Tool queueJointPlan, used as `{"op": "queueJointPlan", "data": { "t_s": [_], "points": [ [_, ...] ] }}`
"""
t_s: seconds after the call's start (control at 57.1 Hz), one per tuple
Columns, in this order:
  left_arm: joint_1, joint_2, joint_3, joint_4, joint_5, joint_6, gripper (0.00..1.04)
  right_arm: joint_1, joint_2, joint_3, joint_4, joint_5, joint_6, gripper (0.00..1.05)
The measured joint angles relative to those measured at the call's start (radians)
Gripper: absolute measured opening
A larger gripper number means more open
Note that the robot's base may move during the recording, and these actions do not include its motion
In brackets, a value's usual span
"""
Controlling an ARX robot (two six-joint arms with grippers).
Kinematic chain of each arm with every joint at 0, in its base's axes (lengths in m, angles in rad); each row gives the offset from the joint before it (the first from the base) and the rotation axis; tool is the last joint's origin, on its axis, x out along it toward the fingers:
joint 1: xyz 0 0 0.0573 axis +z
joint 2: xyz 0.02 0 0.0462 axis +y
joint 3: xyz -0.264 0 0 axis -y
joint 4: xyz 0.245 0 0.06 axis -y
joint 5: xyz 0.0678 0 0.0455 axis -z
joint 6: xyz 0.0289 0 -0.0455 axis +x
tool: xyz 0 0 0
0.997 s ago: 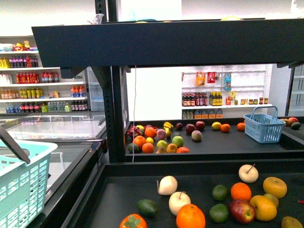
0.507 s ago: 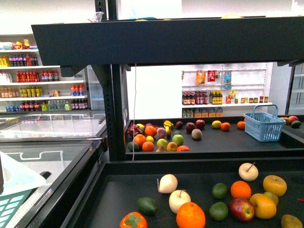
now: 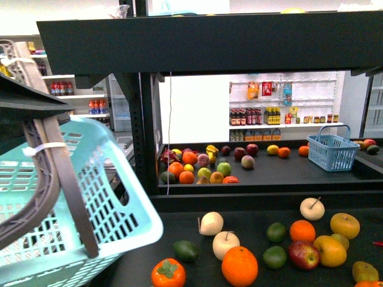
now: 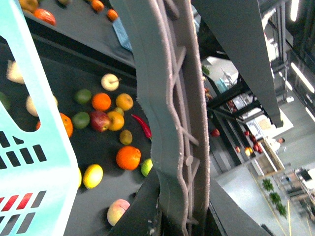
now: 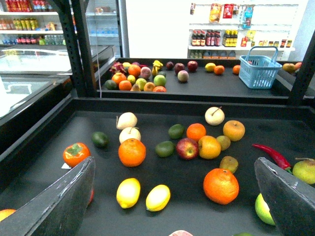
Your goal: Pick lemon from shelf
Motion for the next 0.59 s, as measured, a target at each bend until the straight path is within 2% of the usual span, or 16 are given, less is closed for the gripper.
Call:
{"op": "queueJointPlan", "data": {
  "t_s": [0.227,0.332,0.595],
  "points": [
    [-0.121,0.067,0.006,0.006,0.01,0.019,0.11,0.0,0.0,0.0,0.0,0.0,0.0,0.97],
    [-0.181,0.116,0.023,0.036,-0.018,0.01,0.11,0.0,0.0,0.0,0.0,0.0,0.0,0.97],
    [-0.261,0.171,0.079,0.095,-0.049,-0.006,0.11,0.0,0.0,0.0,0.0,0.0,0.0,0.97]
  ]
}}
